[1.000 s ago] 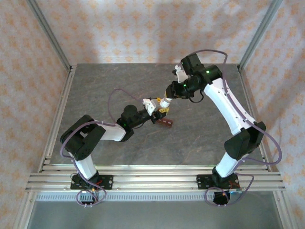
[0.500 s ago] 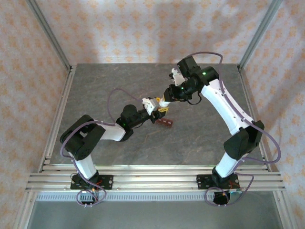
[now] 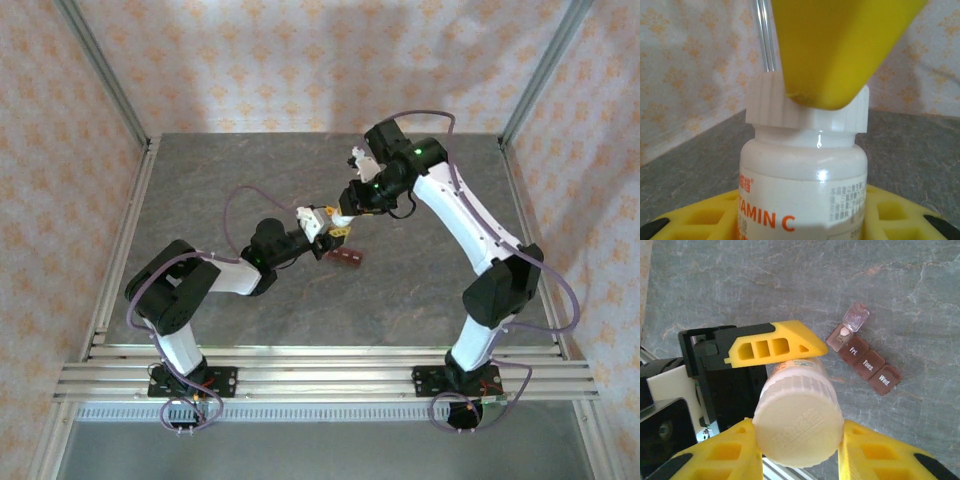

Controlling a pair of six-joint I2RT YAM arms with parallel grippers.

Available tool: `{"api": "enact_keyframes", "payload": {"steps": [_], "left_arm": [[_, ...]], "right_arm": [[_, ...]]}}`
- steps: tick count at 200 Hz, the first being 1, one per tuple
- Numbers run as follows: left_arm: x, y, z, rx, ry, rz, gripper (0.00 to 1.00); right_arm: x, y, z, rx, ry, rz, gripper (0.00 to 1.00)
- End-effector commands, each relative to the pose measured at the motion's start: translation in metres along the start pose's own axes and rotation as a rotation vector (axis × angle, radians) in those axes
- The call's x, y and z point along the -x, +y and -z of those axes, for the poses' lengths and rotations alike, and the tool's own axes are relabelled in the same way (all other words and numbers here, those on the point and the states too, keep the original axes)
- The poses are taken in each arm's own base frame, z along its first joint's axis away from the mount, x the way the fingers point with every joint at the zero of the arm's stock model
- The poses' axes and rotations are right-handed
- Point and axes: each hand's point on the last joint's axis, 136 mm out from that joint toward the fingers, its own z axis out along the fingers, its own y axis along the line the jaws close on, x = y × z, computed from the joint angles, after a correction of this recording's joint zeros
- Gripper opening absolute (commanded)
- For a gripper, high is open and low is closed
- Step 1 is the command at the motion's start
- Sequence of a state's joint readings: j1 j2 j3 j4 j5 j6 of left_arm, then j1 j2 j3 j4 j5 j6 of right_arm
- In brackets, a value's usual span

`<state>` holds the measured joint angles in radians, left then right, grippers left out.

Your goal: Sort the pills into containers

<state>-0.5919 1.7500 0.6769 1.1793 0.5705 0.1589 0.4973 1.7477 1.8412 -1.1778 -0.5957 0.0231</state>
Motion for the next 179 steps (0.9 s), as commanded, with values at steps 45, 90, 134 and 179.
{"api": "enact_keyframes", "payload": {"steps": [45, 90, 134, 179], "left_arm": [[0.037, -0.006, 0.003, -0.043, -0.109, -0.055, 0.00], [0.036, -0.004, 0.004, -0.033, -0.107, -0.047, 0.00], [0.031, -0.003, 0.006, -0.019, -0.096, -0.050, 0.00], [0.025, -0.001, 0.006, -0.009, -0.082, -0.044, 0.00]], "right_arm": [[-0.006, 0.004, -0.015, 0.015, 0.053, -0.047, 0.35], [-0.003, 0.004, -0.028, 0.024, 0.039, -0.194, 0.33], [-0.002, 0.002, -0.031, 0.026, 0.024, -0.261, 0.37], [0.007, 0.003, -0.023, 0.013, -0.020, -0.258, 0.46]]}}
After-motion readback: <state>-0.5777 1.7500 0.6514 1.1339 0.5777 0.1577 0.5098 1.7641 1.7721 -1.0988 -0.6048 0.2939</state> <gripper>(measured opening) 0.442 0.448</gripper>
